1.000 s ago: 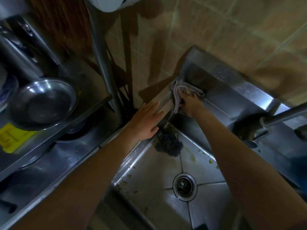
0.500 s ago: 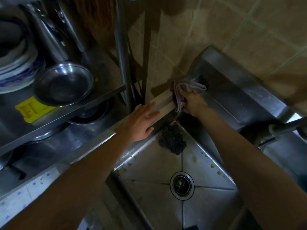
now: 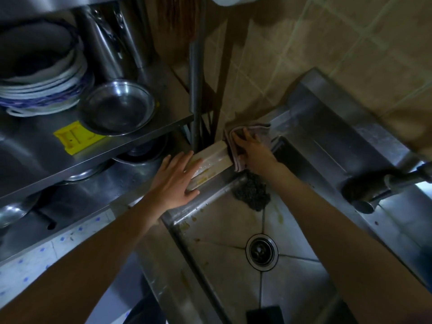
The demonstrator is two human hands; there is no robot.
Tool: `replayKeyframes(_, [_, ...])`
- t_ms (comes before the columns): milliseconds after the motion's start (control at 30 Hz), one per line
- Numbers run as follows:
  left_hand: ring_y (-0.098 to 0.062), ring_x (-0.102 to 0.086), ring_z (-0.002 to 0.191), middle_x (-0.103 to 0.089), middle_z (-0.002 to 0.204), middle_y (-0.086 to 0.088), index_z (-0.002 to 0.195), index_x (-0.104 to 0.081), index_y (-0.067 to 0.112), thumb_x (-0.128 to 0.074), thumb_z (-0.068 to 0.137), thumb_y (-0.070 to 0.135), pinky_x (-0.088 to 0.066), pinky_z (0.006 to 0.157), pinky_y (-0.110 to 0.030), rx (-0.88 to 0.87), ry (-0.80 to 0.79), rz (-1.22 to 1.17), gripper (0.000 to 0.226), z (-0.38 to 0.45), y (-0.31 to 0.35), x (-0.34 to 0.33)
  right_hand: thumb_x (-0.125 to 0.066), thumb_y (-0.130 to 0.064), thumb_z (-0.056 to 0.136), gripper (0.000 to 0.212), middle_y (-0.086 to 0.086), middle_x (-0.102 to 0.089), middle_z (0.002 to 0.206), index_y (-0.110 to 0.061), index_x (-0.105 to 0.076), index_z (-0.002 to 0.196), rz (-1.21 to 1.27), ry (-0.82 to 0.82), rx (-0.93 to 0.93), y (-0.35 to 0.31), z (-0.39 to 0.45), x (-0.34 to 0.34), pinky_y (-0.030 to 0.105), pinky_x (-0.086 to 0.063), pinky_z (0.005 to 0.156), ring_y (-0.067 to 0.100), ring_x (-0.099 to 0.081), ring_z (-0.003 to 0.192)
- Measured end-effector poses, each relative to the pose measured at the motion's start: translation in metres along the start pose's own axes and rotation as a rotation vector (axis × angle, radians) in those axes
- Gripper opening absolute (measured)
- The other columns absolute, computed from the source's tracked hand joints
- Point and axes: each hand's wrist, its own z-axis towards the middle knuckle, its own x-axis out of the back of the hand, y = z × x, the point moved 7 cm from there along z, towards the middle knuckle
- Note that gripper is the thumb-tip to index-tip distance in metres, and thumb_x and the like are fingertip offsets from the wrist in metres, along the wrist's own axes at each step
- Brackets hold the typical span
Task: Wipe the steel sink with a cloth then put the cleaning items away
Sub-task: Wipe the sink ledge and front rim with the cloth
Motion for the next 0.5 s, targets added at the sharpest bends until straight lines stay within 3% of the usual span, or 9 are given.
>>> replayKeyframes(200, [-0.035, -0.047, 0.125, -0.042, 0.144, -0.015, 0.14, -0.035, 0.018, -0.069, 0.068, 0.055, -0.039, 0.1, -0.051, 0.023, 0.06, -0.005, 0.088, -0.005, 0.0, 0.004, -0.048, -0.024, 0.095, 0.068, -0.006, 0.01, 0.16, -0.038, -0.009, 0.15, 0.021, -0.004, -0.03, -0.006, 0.001, -0.004, 0.055, -0.025, 0.113, 0.033, -0.005, 0.147])
replayKeyframes(333, [-0.032, -0.03, 0.138, -0.023, 0.155, -0.013, 0.149, -0.012, 0.015, -0.06, 0.076, 0.059, -0.028, 0.11, -0.049, 0.071, 0.006, -0.004, 0.098, -0.018, -0.003, 0.0, -0.049, -0.025, 0.094, 0.07, -0.005, 0.008, 0.16, -0.039, -0.008, 0.15, -0.02, -0.022, -0.046, -0.015, -0.002, -0.006, 0.057, -0.028, 0.11, 0.036, -0.009, 0.145])
replayKeyframes(500, [-0.028, -0.016, 0.143, -0.006, 0.158, -0.01, 0.15, 0.003, 0.01, -0.054, 0.079, 0.064, -0.017, 0.116, -0.046, 0.183, -0.022, -0.019, 0.106, -0.045, -0.013, 0.004, -0.046, -0.024, 0.096, 0.069, -0.002, 0.002, 0.161, -0.026, -0.005, 0.152, -0.172, -0.029, 0.138, -0.054, -0.016, -0.02, 0.056, -0.016, 0.116, 0.029, 0.005, 0.148])
